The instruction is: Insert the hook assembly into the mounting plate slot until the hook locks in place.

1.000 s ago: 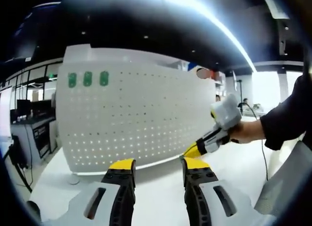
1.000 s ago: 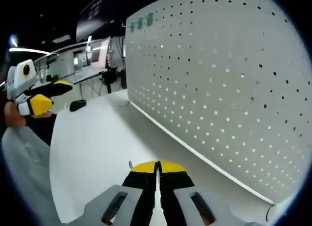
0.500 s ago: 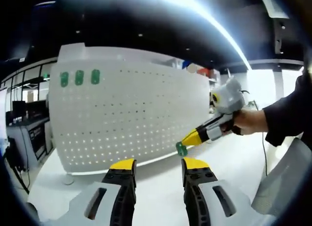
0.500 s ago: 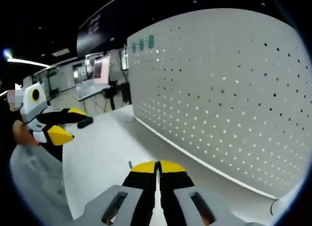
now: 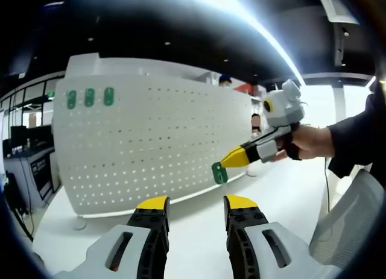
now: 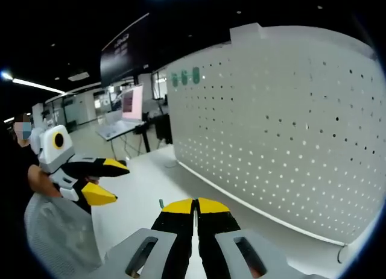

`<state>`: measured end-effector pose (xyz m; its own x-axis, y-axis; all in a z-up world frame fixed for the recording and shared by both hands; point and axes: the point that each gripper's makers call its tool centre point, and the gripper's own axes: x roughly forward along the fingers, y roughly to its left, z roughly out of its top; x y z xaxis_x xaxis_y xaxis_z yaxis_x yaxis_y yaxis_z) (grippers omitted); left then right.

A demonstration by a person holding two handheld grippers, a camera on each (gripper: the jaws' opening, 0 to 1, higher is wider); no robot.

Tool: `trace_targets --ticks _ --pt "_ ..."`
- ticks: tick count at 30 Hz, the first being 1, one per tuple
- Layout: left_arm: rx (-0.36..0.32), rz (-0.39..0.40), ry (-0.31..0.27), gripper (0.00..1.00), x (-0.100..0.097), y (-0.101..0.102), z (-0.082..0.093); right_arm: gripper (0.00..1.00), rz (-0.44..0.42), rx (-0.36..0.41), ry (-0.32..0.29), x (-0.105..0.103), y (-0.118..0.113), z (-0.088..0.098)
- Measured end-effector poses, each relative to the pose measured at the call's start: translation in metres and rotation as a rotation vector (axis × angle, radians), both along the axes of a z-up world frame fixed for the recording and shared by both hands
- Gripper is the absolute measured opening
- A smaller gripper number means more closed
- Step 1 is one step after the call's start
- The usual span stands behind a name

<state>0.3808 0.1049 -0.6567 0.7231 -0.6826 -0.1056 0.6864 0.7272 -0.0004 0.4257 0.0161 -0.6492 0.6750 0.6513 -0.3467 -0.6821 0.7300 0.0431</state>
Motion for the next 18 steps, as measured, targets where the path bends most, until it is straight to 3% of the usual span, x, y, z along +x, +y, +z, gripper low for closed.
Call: trace_targets --ticks 18 --pt "-0.037 -0.021 -0.030 0.35 0.002 -0.013 0.019 0.00 0.042 0.075 -0.029 -0.013 0.026 0.028"
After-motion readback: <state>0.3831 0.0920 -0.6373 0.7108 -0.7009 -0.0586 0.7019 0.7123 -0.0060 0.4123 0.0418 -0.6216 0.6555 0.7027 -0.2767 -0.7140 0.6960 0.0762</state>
